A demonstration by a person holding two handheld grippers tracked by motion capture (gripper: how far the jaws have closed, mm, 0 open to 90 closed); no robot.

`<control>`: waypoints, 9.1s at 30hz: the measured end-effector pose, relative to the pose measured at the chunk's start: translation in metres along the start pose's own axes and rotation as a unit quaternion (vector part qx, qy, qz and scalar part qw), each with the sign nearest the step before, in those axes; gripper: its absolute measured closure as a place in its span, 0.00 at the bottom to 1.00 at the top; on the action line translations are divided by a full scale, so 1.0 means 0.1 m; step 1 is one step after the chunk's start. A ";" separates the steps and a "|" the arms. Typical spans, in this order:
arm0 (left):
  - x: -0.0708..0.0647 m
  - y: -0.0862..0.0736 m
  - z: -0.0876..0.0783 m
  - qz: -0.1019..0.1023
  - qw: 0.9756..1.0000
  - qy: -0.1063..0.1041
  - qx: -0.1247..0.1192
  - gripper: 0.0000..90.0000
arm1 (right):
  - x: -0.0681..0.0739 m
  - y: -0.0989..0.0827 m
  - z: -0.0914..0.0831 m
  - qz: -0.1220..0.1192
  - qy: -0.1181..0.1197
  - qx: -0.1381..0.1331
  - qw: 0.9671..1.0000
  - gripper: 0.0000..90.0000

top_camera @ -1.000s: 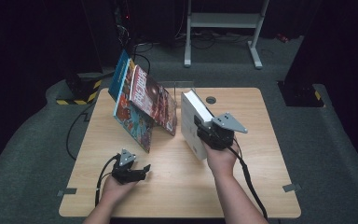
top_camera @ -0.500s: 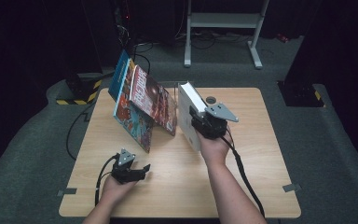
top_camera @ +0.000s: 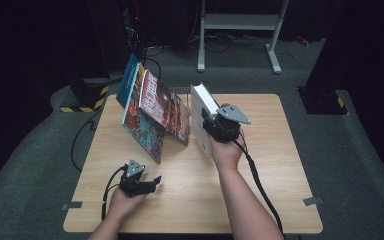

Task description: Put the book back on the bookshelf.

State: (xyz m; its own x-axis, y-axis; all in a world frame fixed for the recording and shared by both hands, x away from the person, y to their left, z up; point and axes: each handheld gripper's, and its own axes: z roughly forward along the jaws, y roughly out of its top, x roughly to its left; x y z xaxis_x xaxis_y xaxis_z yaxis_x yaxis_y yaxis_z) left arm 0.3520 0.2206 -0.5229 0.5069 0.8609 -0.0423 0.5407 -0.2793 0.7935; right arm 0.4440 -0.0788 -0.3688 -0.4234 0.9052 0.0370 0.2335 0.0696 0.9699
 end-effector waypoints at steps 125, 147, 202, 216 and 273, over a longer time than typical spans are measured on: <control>0.03 -0.01 -0.03 -0.003 1.000 -0.025 0.003 0.22 | 0.07 -0.08 1.01 -0.028 -0.065 0.036 0.997 0.58; 0.04 -0.02 -0.03 -0.010 1.000 -0.027 0.001 0.22 | 0.02 0.01 1.09 -0.002 -0.076 0.051 0.996 0.61; 0.04 -0.02 -0.03 -0.011 1.000 -0.029 0.003 0.22 | 0.03 0.01 1.25 -0.004 -0.077 0.048 0.996 0.57; 0.03 -0.02 -0.02 -0.009 1.000 -0.027 0.005 0.22 | -0.03 0.06 1.17 -0.004 -0.047 0.056 0.997 0.31; -0.02 -0.02 0.00 -0.001 1.000 -0.019 0.017 0.17 | -0.40 -0.30 -0.05 -0.015 0.006 0.067 0.998 0.13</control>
State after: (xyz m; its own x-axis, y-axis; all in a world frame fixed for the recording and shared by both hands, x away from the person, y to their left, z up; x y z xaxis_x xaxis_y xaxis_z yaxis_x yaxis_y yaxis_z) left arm 0.3499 0.2195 -0.5244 0.5308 0.8449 -0.0664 0.5630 -0.2930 0.7728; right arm 0.4497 -0.1186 -0.3978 -0.4412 0.8973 0.0125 0.3349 0.1518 0.9299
